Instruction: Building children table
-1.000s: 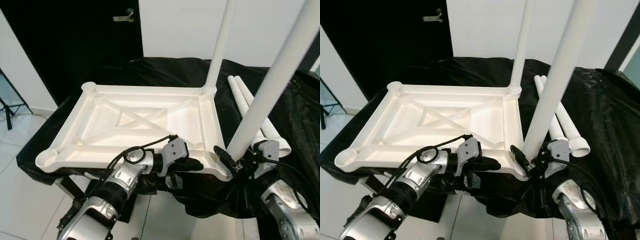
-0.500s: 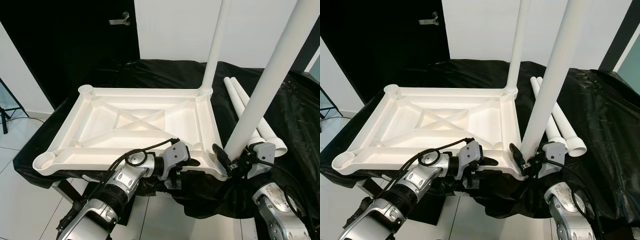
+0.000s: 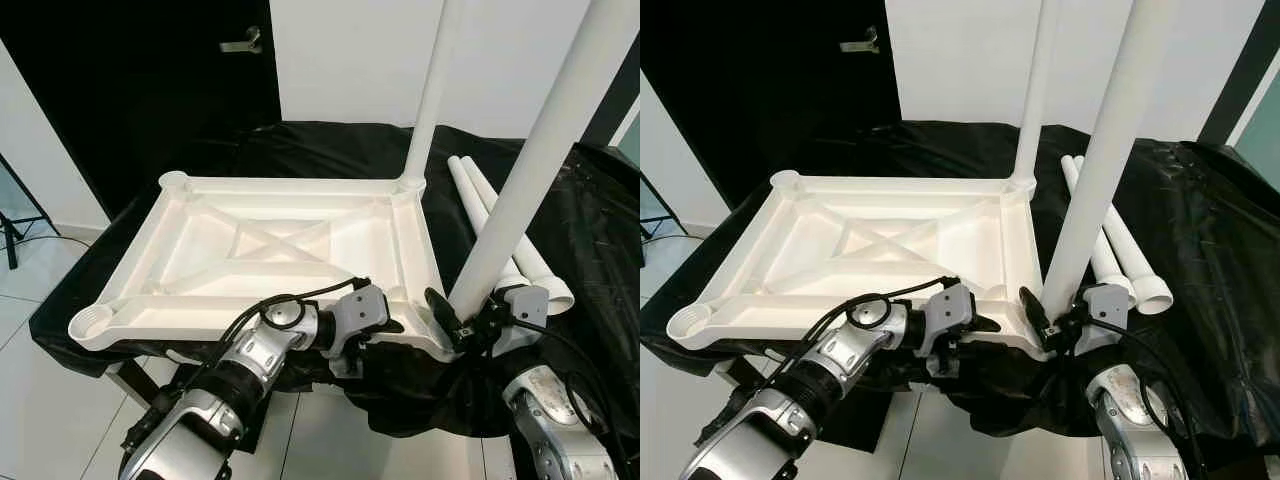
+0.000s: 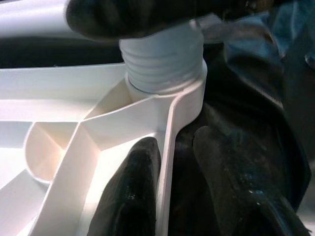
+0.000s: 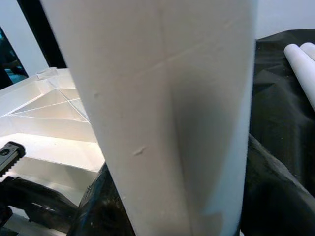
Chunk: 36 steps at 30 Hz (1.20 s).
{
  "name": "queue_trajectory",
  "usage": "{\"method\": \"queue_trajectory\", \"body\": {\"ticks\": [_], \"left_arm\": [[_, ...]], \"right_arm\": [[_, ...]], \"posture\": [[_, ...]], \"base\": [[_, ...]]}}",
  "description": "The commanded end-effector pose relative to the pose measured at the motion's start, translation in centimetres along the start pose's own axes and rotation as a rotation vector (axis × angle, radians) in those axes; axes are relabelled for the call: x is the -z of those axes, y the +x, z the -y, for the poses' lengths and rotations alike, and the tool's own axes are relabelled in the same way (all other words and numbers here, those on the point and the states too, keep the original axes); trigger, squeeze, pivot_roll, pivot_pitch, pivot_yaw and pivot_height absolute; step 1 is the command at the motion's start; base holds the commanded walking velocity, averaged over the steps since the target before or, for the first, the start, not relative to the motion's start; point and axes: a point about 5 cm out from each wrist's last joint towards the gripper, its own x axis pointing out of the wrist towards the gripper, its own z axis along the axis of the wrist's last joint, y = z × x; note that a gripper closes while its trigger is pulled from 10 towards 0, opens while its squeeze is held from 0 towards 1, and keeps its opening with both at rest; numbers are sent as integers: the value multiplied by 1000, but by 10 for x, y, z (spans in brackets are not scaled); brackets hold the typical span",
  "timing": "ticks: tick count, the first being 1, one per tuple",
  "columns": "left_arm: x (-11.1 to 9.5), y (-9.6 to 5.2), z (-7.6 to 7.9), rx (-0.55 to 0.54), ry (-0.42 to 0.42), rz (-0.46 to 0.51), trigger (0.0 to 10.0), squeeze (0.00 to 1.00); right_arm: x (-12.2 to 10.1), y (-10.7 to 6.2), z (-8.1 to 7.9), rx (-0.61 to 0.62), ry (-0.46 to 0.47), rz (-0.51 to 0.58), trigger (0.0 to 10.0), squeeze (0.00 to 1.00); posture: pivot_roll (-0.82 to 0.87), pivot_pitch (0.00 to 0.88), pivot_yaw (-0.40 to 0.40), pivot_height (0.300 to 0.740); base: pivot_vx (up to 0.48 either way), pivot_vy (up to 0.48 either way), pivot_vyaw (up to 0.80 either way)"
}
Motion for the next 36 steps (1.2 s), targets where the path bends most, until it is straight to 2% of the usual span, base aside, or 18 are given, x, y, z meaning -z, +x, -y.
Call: {"method": "queue_trajectory", "body": {"ticks": [1, 8, 9, 10, 11, 12, 17, 23, 24, 25, 26, 27, 28, 30, 32, 34, 35, 36], "left_arm": [[31, 6, 9, -21, -88, -168, 10000, 0], [34, 5, 8, -30, -119, -204, 10000, 0], [35, 6, 9, -14, -123, -211, 9529, 0], [35, 6, 10, -2, -123, -217, 9529, 0], [37, 6, 13, 14, -127, -225, 2980, 0], [39, 6, 15, 31, -130, -233, 0, 0], [43, 6, 20, 76, -150, -256, 0, 0], [45, 7, 21, 80, -151, -264, 0, 0], [46, 8, 22, 77, -144, -266, 0, 0], [46, 8, 21, 61, -140, -268, 3412, 0], [46, 9, 20, 48, -138, -269, 3412, 0], [46, 9, 19, 39, -136, -271, 7020, 0], [46, 9, 18, 34, -134, -273, 10000, 0], [46, 9, 18, 33, -132, -274, 10000, 0], [46, 8, 19, 31, -128, -275, 10000, 0], [47, 8, 19, 30, -127, -275, 10000, 0], [47, 7, 18, 28, -127, -275, 10000, 0], [47, 7, 18, 28, -127, -275, 10000, 0]], "right_arm": [[9, 1, -10, -41, 48, -47, 10000, 0], [9, 1, -11, -39, 46, -44, 10000, 0], [9, 0, -11, -37, 45, -44, 10000, 0], [9, 0, -11, -36, 45, -44, 10000, 0], [9, 0, -11, -36, 44, -43, 10000, 0], [8, 0, -10, -36, 43, -43, 10000, 0], [5, 2, -10, -47, 27, -38, 10000, 0], [4, 2, -9, -56, 25, -37, 10000, 0], [4, 2, -10, -61, 34, -36, 0, 0], [5, 1, -11, -68, 41, -36, 0, 0], [5, 0, -12, -73, 45, -37, 0, 0], [6, -1, -12, -65, 50, -35, 0, 0], [6, -1, -12, -36, 42, -23, 0, 0], [6, -1, -11, -14, 37, -14, 0, 0], [5, 0, -6, 124, 8, 27, 0, 0], [6, 0, -5, 162, -5, 35, 0, 0], [6, 0, -4, 185, -16, 40, 6000, 0], [6, 0, -4, 185, -16, 40, 6000, 0]], "posture": [[139, 0, 12, 740], [133, 0, 13, 740], [133, 0, 14, 740], [133, 0, 14, 740], [132, 0, 14, 740], [132, 0, 14, 740], [131, 0, 14, 740], [129, 0, 15, 740], [130, 0, 16, 740], [131, 0, 18, 740], [131, 0, 18, 740], [133, 0, 19, 740], [133, 0, 19, 740], [134, 0, 20, 740], [147, 0, 19, 740], [148, 0, 19, 740], [150, 0, 19, 740], [150, 0, 19, 740]], "base": [[0, 0, 0], [0, 0, 0], [0, 0, 0], [0, 0, 0], [0, 0, 0], [0, 0, 0], [0, 0, 0], [0, 0, 0], [0, 0, 0], [0, 0, 0], [0, 0, 0], [0, 0, 0], [0, 0, 0], [0, 0, 0], [0, 0, 0], [0, 0, 0], [0, 0, 0], [0, 0, 0]]}}
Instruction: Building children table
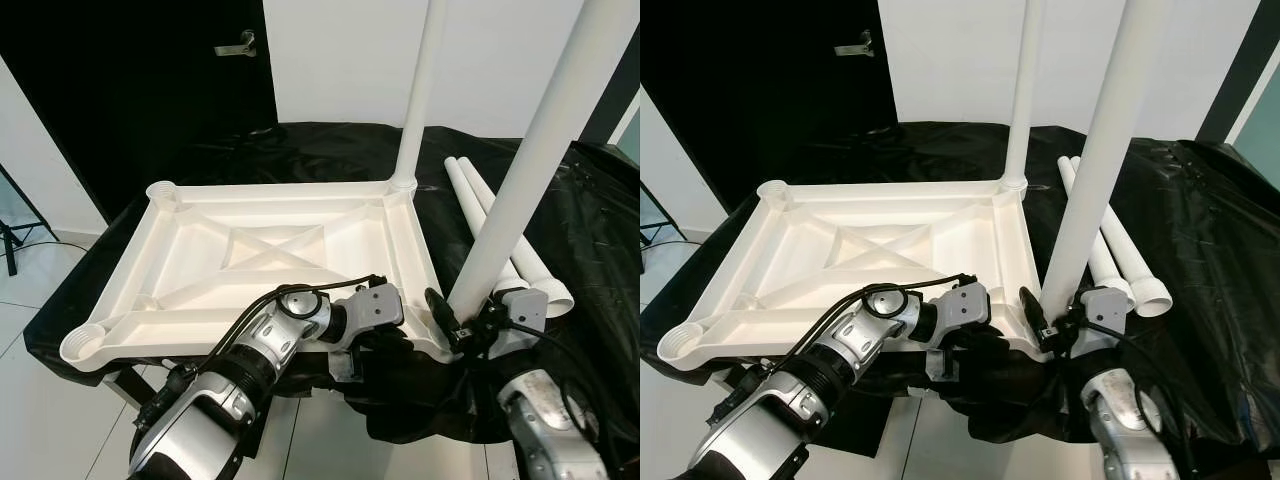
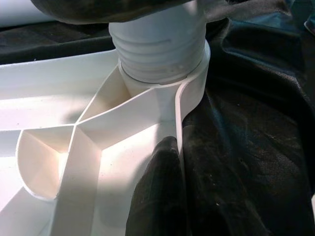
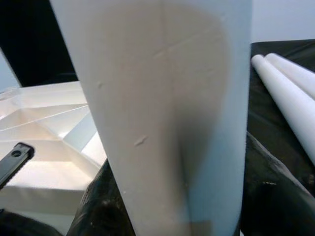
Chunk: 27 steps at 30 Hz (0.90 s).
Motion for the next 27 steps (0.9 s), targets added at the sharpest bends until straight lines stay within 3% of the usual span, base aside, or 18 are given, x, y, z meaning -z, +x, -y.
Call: {"method": "queue_trajectory", "body": {"ticks": [1, 2, 3, 4, 9, 10, 11, 16, 20, 21, 22, 23, 25, 26, 27], "left_arm": [[45, 7, 21, 5, -131, -163, 10000, 0], [46, 6, 21, 4, -132, -161, 10000, 0], [46, 6, 21, 4, -132, -161, 10000, 0], [48, 5, 22, 5, -133, -161, 10000, 0], [48, 6, 23, 9, -134, -156, 10000, 0], [48, 6, 23, 9, -134, -155, 10000, 0], [47, 7, 23, 11, -133, -151, 10000, 0], [45, 10, 23, 12, -133, -141, 10000, 0], [45, 10, 23, 12, -134, -139, 10000, 0], [44, 10, 23, 9, -134, -135, 10000, 0], [44, 10, 23, 9, -134, -135, 10000, 0], [45, 10, 23, 7, -134, -135, 10000, 0], [45, 9, 22, 5, -134, -135, 10000, 0], [45, 9, 22, 4, -135, -134, 10000, 0], [45, 9, 22, 3, -135, -134, 10000, 0]], "right_arm": [[6, 1, 1, 28, 5, -22, 10000, 0], [5, 1, 2, 12, 13, -18, 10000, 765], [5, 1, 2, 12, 13, -18, 10000, 765], [1, 2, 1, -88, 49, -13, 10000, 1000], [-6, 4, -1, -265, 6, -26, 10000, 1000], [-7, 5, 1, -292, -19, -25, 10000, 369], [-10, 5, 6, -342, -56, -27, 10000, 0], [-16, 2, 22, -482, -130, -77, 10000, 0], [-12, -1, 37, -518, -170, -152, 10000, 0], [-7, -5, 50, -531, -200, -215, 6510, 0], [-7, -5, 50, -531, -200, -215, 6510, 0], [-5, -7, 54, -547, -213, -238, 5451, 0], [-4, -9, 55, -558, -222, -252, 5451, 0], [-3, -10, 56, -569, -225, -262, 3216, 0], [-3, -10, 56, -583, -229, -266, 0, 0]], "posture": [[151, 0, 18, 740], [149, 0, 18, 740], [149, 0, 18, 740], [143, 0, 16, 740], [137, 0, 14, 740], [133, 0, 12, 740], [133, 0, 10, 740], [130, 0, 3, 740], [129, 0, 0, 740], [129, 0, 0, 740], [129, 0, 0, 740], [130, 0, -5, 740], [130, 0, -5, 740], [128, 0, -5, 740], [126, 0, -3, 740]], "base": [[0, 0, 0], [0, 0, 0], [0, 0, 0], [0, 0, 0], [0, 0, 0], [0, 0, 0], [0, 0, 0], [0, 0, 0], [0, 0, 0], [0, 0, 0], [0, 0, 0], [0, 0, 0], [0, 0, 0], [0, 0, 0], [0, 0, 0]]}}
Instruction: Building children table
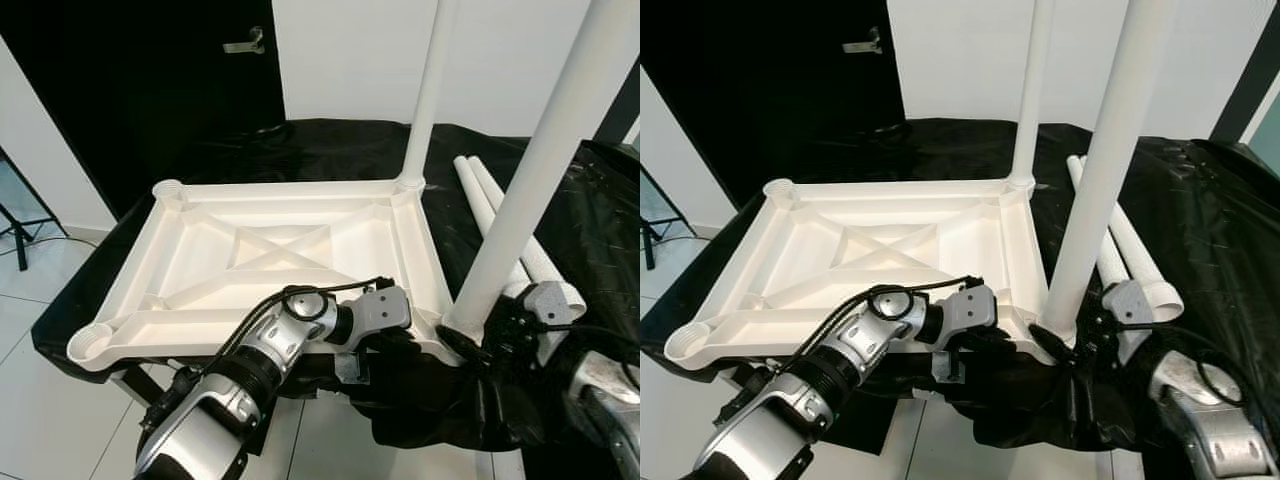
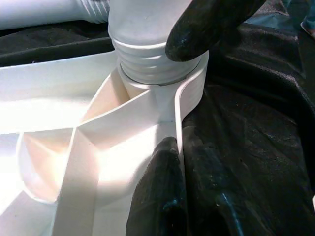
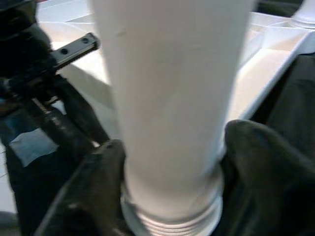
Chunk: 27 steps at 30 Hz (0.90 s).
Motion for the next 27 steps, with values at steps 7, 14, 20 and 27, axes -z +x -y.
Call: {"method": "queue_trajectory", "body": {"ticks": [7, 14, 20, 27], "left_arm": [[46, 5, 20, 0, -150, -141, 10000, 0], [46, 3, 19, -2, -147, -143, 10000, 0], [46, 1, 18, -1, -146, -143, 10000, 0], [49, -4, 17, -15, -153, -152, 10000, 0]], "right_arm": [[3, -2, 8, -10, -16, -23, 0, 0], [6, 0, 6, 15, 13, -8, 0, 0], [9, 1, -17, 450, 136, 151, 0, 0], [18, -5, -35, 707, 215, 148, 0, 0]], "posture": [[127, 0, -3, 740], [131, 0, -2, 740], [148, 0, -11, 740], [164, 0, -9, 740]], "base": [[0, 0, 0], [0, 0, 0], [0, 0, 0], [0, 0, 0]]}}
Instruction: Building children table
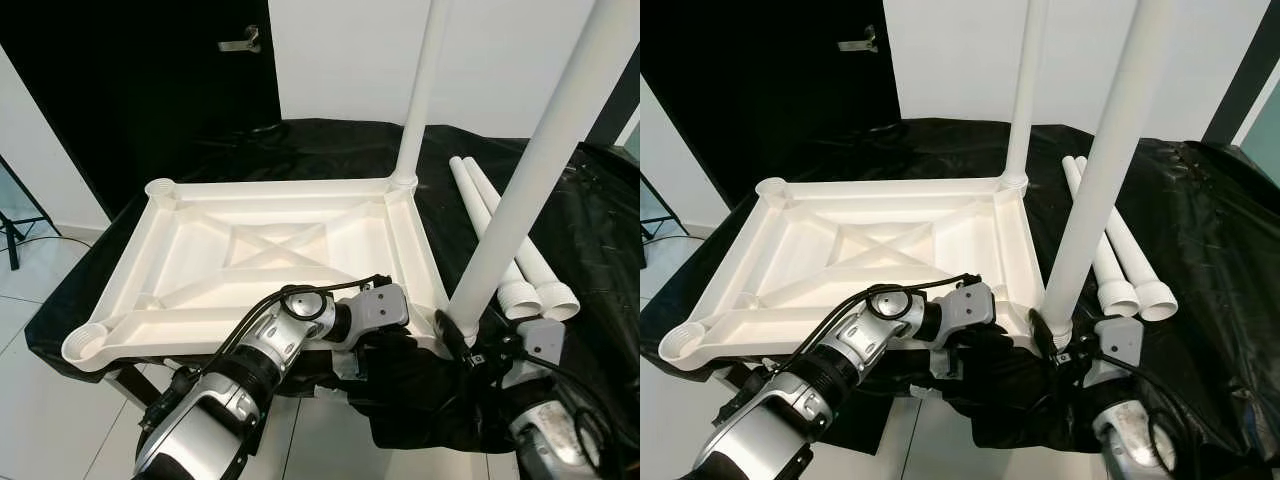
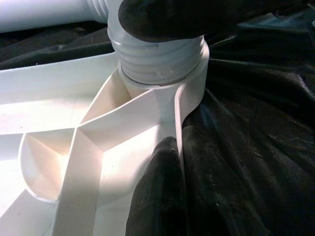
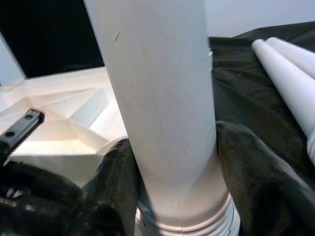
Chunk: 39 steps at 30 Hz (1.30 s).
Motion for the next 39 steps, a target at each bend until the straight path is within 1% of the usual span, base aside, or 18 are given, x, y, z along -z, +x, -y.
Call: {"method": "queue_trajectory", "body": {"ticks": [1, 4, 5, 7, 8, 9, 12, 13, 14, 15, 16, 18, 24, 25, 27, 31, 37, 39], "left_arm": [[50, -3, 21, 18, -159, -149, 10000, 0], [53, -4, 23, 24, -160, -156, 10000, 0], [53, -4, 24, 25, -161, -158, 10000, 0], [53, -3, 24, 25, -160, -158, 10000, 0], [53, -2, 24, 25, -160, -158, 10000, 0], [52, -2, 24, 25, -159, -157, 10000, 0], [52, -1, 24, 26, -159, -157, 10000, 0], [51, 0, 24, 27, -158, -155, 10000, 0], [51, 0, 24, 29, -157, -154, 10000, 0], [51, 0, 24, 29, -157, -154, 10000, 0], [50, 2, 24, 30, -156, -153, 10000, 0], [50, 3, 24, 30, -157, -150, 10000, 0], [50, 3, 25, 29, -159, -150, 10000, 0], [50, 3, 25, 29, -160, -149, 10000, 0], [51, 4, 26, 30, -162, -149, 10000, 0], [51, 4, 27, 33, -163, -147, 10000, 0], [51, 5, 28, 36, -161, -144, 10000, 0], [51, 5, 28, 36, -160, -144, 10000, 0]], "right_arm": [[5, -6, 21, 138, -44, -39, 0, 0], [5, -5, 20, 134, -50, -37, 0, 0], [6, -4, 19, 129, -60, -40, 9922, 0], [7, -1, 18, 101, -66, -44, 10000, 0], [7, 1, 17, 88, -73, -44, 10000, 631], [6, 4, 17, 58, -66, -38, 10000, 1000], [5, 7, 16, 23, -52, -32, 10000, 1000], [3, 13, 17, -45, -47, -40, 10000, 1000], [1, 18, 18, -134, -59, -50, 10000, 0], [1, 18, 18, -134, -59, -50, 10000, 0], [-2, 21, 24, -265, -95, -74, 10000, 0], [-2, 21, 28, -331, -116, -96, 10000, 0], [-4, 21, 33, -424, -143, -122, 10000, 0], [-5, 21, 35, -466, -149, -137, 3412, 0], [-6, 22, 40, -525, -161, -161, 0, 0], [-8, 23, 48, -587, -189, -184, 0, 0], [-6, 25, 57, -613, -192, -217, 0, 0], [-6, 28, 60, -567, -124, -216, 0, 0]], "posture": [[161, 0, -6, 740], [161, 0, -5, 740], [158, 0, -3, 740], [155, 0, -2, 740], [155, 0, -2, 740], [150, 0, -1, 740], [150, 0, -1, 740], [143, 0, 3, 740], [142, 0, 2, 740], [142, 0, 2, 740], [142, 0, -1, 740], [144, 0, -4, 740], [144, 0, -6, 740], [144, 0, -6, 740], [144, 0, -9, 740], [143, 0, -10, 740], [147, 0, -11, 740], [148, 0, -9, 740]], "base": [[0, 0, 0], [0, 0, 0], [0, 0, 0], [0, 0, 0], [0, 0, 0], [0, 0, 0], [0, 0, 0], [0, 0, 0], [0, 0, 0], [0, 0, 0], [0, 0, 0], [0, 0, 0], [0, 0, 0], [0, 0, 0], [0, 0, 0], [0, 0, 0], [0, 0, 0], [0, 0, 0]]}}
